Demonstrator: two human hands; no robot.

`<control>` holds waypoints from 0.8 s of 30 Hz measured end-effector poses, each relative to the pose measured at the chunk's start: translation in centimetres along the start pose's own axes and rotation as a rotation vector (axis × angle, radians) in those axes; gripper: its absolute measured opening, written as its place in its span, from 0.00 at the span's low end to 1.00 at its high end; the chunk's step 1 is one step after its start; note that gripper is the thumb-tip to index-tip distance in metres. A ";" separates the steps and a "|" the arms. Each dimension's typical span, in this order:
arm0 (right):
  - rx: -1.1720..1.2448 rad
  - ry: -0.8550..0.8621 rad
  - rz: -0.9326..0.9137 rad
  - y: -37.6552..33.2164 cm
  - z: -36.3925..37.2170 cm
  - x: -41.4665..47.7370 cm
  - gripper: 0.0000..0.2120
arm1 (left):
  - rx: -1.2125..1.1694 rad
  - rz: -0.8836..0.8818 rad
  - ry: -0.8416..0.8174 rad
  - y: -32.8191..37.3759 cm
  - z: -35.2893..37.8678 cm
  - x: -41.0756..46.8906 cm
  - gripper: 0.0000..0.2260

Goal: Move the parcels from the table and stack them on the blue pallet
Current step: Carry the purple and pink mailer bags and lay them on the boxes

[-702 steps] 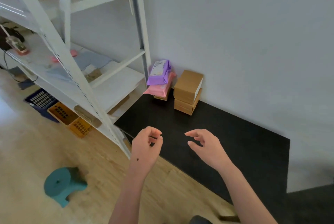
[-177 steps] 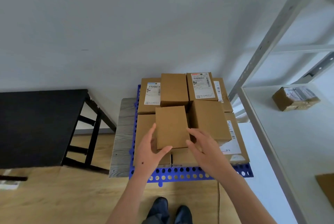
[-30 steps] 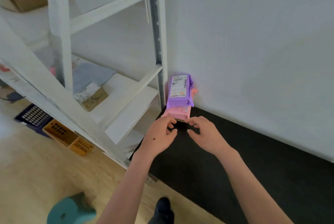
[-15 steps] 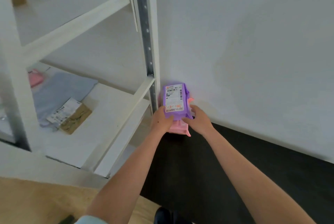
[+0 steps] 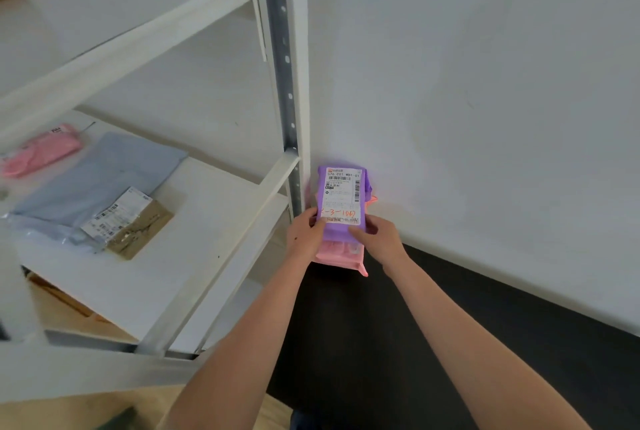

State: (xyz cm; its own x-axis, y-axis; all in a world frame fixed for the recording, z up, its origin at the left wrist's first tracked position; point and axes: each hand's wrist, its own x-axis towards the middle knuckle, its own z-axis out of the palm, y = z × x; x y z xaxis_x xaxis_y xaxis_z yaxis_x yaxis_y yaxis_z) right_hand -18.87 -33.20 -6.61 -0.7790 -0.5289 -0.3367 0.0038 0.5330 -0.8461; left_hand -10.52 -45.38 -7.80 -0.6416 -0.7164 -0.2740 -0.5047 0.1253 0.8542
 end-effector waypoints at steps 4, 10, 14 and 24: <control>0.077 0.012 -0.030 0.1 -1.0 -1.4 0.17 | -0.100 0.040 -0.019 1.1 -1.0 -1.7 0.13; 0.170 0.036 -0.057 -1.1 -3.4 -4.2 0.20 | -0.191 0.153 0.015 2.9 -2.5 -4.7 0.13; 0.244 0.012 -0.099 -2.6 -5.5 -6.4 0.16 | -0.221 0.221 0.036 4.1 -3.5 -6.6 0.17; 0.447 0.019 -0.126 -4.3 -9.3 -12.7 0.18 | -0.366 0.326 -0.093 6.9 -5.1 -11.3 0.16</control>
State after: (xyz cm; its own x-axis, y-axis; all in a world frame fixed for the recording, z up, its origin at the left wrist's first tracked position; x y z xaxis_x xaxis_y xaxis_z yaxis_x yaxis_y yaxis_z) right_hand -14.79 -22.62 5.18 -0.8021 -0.5567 -0.2160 0.1754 0.1260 -0.9764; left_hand -3.78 -39.89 3.45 -0.7895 -0.6137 0.0090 -0.0439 0.0711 0.9965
